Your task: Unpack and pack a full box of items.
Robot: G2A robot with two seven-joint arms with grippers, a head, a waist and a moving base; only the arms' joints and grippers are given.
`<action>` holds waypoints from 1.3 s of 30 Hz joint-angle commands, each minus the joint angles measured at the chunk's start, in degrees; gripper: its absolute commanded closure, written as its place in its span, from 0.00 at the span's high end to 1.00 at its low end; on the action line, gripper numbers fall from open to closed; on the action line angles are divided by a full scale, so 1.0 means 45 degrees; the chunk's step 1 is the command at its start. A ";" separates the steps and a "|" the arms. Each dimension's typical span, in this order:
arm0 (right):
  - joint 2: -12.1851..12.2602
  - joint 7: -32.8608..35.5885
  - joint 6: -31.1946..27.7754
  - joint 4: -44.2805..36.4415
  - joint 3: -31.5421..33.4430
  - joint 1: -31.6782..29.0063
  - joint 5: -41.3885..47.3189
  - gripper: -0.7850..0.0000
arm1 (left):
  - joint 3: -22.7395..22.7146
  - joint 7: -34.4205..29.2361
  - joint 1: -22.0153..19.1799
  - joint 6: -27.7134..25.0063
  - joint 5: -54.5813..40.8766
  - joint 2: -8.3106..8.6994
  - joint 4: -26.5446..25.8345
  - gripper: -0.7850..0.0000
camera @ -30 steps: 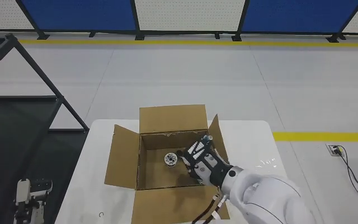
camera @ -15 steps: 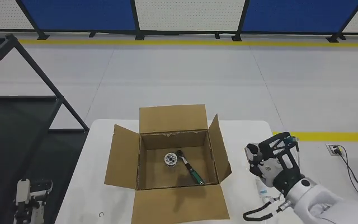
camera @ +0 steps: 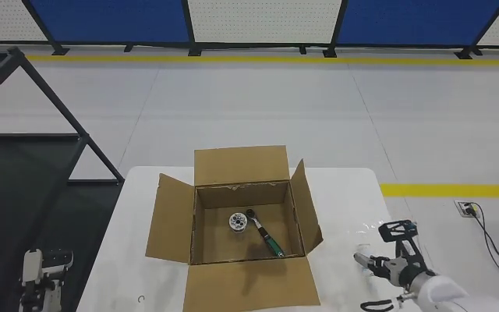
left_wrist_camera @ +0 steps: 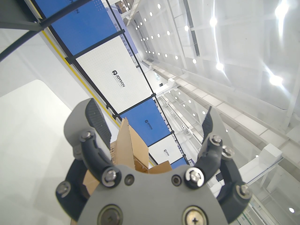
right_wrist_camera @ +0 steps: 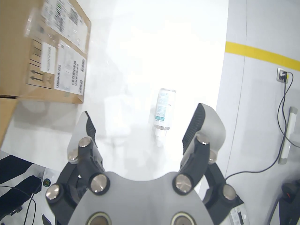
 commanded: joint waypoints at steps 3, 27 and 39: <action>0.0046 0.0106 0.0304 0.1626 -0.0549 0.0634 -0.0560 1.00 | 0.0000 0.0000 0.0000 0.0000 0.0000 0.0000 0.0000 1.00; 0.0267 -0.0029 0.1065 0.5648 -0.1663 0.2442 -0.0983 0.00 | 0.0000 0.0000 0.0000 0.0000 0.0000 0.0000 0.0000 1.00; 0.0365 -0.1035 0.0903 0.4829 -0.1285 0.2404 0.0456 0.00 | 0.0000 0.0000 0.0000 0.0000 0.0000 0.0000 0.0000 1.00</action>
